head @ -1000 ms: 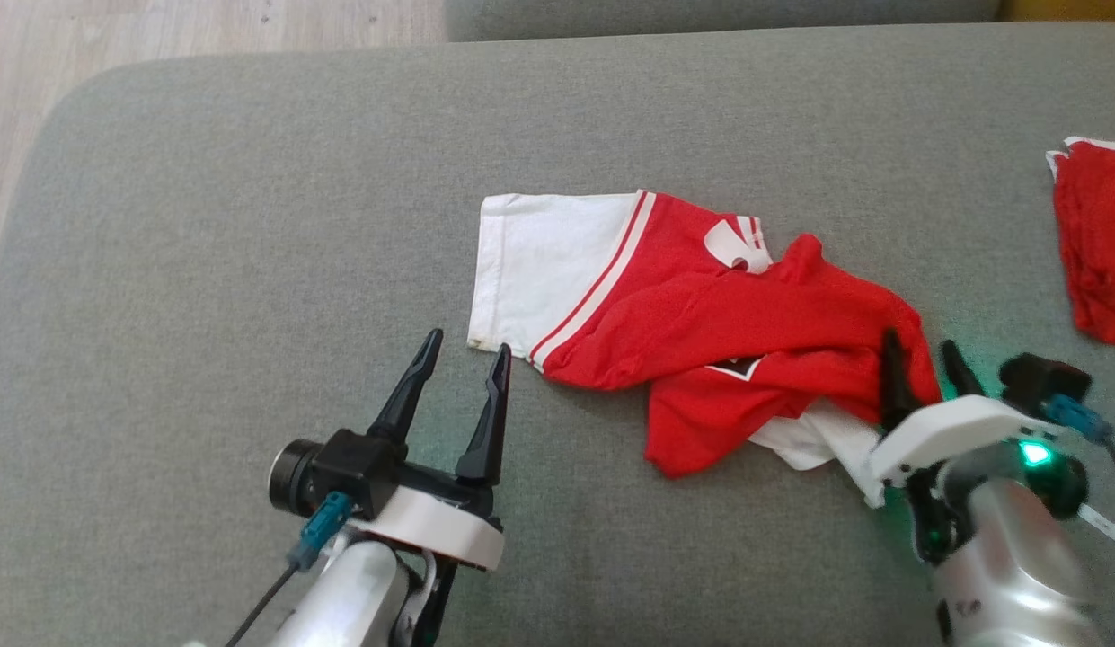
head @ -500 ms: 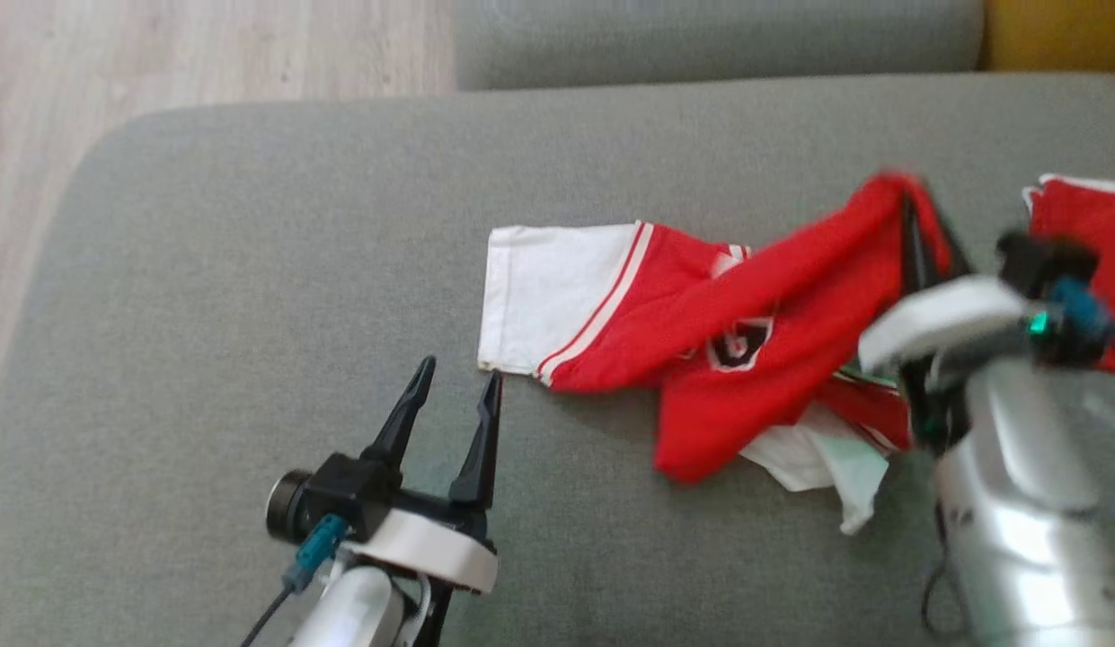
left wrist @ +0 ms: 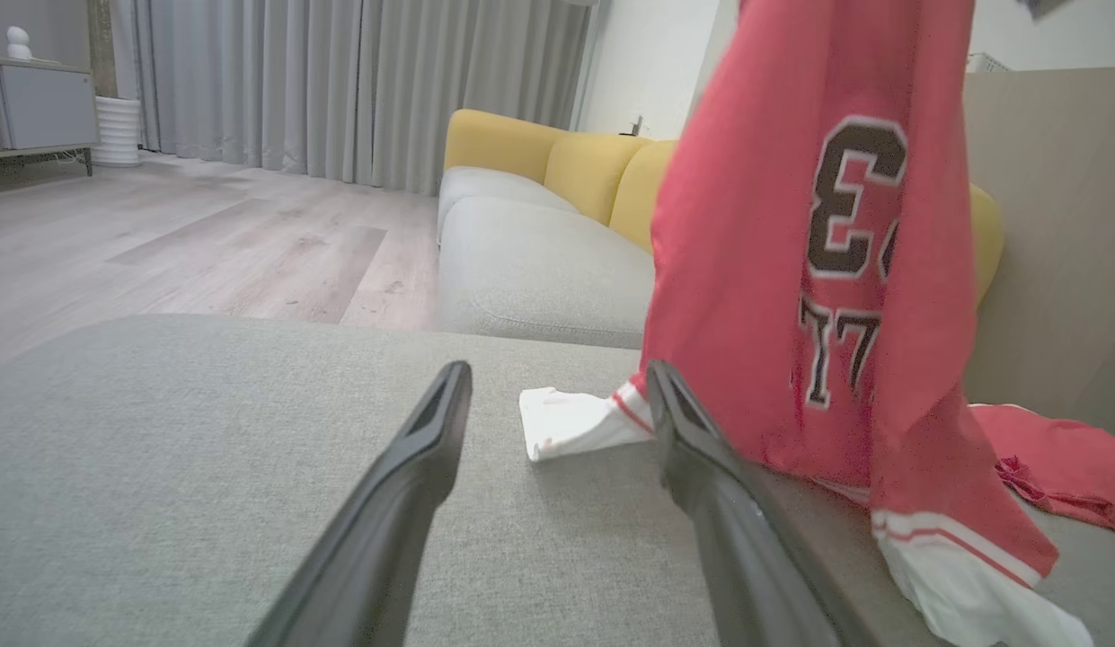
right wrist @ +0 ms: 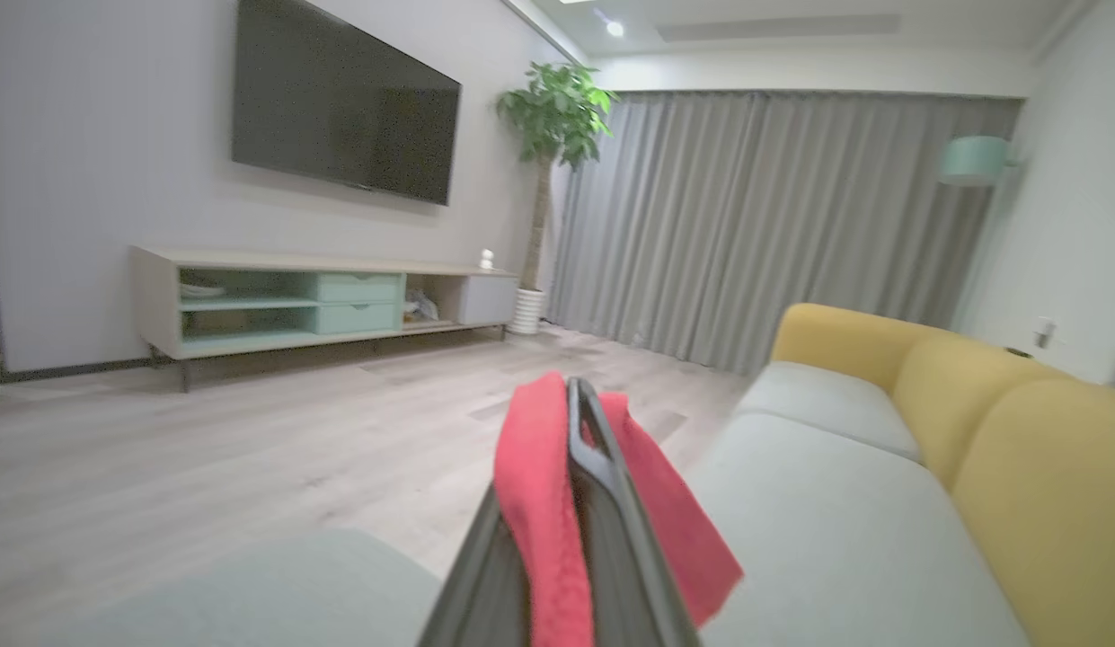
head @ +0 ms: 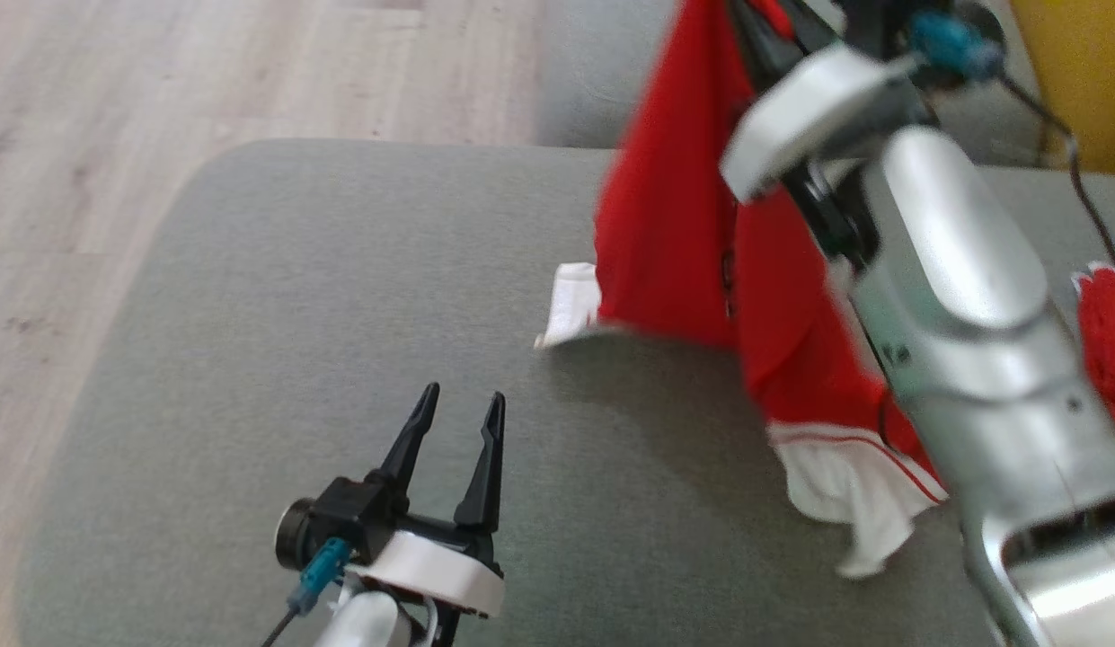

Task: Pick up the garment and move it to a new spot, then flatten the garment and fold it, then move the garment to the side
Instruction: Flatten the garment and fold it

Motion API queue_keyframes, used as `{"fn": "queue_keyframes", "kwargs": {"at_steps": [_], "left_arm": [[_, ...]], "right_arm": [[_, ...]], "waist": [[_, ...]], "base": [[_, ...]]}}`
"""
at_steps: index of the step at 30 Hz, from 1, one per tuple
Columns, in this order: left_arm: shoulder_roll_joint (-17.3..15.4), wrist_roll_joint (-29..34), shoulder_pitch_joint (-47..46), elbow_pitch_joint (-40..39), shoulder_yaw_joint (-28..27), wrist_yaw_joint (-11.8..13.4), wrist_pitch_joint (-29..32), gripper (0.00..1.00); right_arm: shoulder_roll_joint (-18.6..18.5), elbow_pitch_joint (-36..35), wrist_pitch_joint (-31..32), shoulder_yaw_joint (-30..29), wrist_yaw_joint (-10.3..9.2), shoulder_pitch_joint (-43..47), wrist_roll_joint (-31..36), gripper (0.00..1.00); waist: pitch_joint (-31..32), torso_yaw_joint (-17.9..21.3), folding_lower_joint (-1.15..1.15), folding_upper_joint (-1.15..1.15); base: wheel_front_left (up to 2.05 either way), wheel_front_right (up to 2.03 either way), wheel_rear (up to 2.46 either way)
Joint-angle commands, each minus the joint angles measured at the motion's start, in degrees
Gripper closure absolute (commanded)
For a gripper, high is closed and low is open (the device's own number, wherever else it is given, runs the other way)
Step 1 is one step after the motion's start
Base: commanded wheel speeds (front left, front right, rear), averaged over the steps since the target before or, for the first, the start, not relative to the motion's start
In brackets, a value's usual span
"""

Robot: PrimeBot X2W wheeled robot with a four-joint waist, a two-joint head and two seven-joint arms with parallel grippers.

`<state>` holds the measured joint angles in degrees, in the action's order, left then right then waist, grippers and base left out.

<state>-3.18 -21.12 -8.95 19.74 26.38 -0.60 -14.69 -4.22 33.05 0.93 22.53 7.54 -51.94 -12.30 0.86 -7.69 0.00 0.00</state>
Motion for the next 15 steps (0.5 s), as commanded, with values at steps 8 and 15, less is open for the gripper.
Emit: {"fn": "queue_keyframes", "kwargs": {"at_steps": [8,15], "left_arm": [[0.28,-0.30,-0.36,-2.01,-1.63,0.24,-0.30,0.00],[0.29,0.06,0.67,-3.02,-3.34,0.71,-0.30,0.00]], "right_arm": [[1.33,3.20,-6.94,5.98,-0.05,-16.90,-9.23,1.00],[1.34,15.44,-11.51,-2.39,-0.05,-22.44,-7.63,1.00]], "waist": [[2.52,-3.69,0.00,0.00],[1.26,-1.32,0.00,0.00]], "base": [[0.00,0.00,0.00],[0.00,0.00,0.00]]}}
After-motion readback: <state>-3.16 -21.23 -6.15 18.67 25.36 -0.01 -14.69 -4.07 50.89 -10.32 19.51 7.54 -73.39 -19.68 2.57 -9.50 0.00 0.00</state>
